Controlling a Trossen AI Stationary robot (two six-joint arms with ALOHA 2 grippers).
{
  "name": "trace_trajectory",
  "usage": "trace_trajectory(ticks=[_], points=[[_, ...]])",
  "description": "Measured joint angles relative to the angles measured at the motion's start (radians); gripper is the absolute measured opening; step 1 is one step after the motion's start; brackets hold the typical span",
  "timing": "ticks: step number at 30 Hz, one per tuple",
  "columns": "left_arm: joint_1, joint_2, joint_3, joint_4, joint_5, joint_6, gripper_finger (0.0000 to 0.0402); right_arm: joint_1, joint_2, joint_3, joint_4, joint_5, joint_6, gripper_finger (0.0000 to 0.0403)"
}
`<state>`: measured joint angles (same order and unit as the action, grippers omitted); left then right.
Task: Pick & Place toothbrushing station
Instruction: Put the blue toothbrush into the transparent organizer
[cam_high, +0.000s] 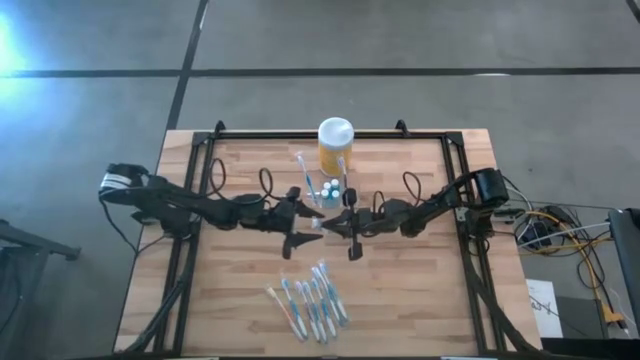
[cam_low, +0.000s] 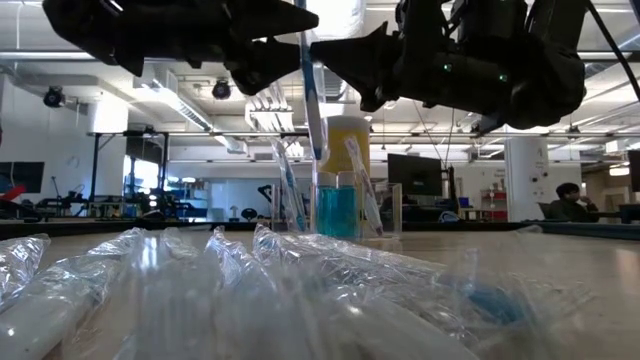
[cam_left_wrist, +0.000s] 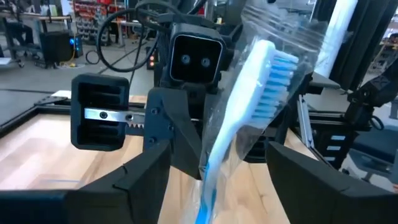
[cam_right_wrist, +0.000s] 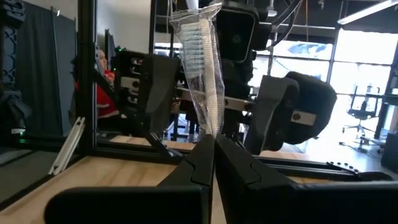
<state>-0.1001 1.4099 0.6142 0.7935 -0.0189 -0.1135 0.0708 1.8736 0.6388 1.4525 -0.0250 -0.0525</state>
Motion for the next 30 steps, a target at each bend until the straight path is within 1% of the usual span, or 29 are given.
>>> trace_trajectory(ticks=[12, 18, 21, 23, 25, 27, 30], points=[[-0.001, -0.02, -0.015, -0.034, 0.0, 0.006, 0.0248, 0.0, -0.005, -0.005, 0.002, 0.0, 0.0, 0.0008], [-0.001, 0.008, -0.011, -0.042, -0.009, -0.006, 0.0238, 0.001, -0.013, -0.003, 0.019, -0.001, 0.0, 0.0008], [0.0, 0.014, -0.003, -0.044, -0.009, -0.006, 0.0226, 0.001, -0.014, -0.003, 0.02, -0.001, 0.0, 0.0008], [0.0, 0.014, -0.003, -0.046, -0.013, -0.003, 0.0212, 0.001, -0.014, -0.004, 0.019, -0.001, 0.0, 0.0008], [0.0, 0.014, -0.003, -0.05, -0.042, -0.003, 0.019, 0.001, -0.014, -0.004, 0.019, -0.001, 0.0, 0.0008], [0.002, 0.013, 0.0, -0.05, -0.063, -0.003, 0.016, 0.001, -0.014, -0.004, 0.018, -0.001, 0.0, 0.0008], [0.009, 0.012, 0.008, -0.053, -0.065, -0.002, 0.0101, 0.0, -0.014, -0.004, 0.02, -0.001, -0.003, 0.0008]])
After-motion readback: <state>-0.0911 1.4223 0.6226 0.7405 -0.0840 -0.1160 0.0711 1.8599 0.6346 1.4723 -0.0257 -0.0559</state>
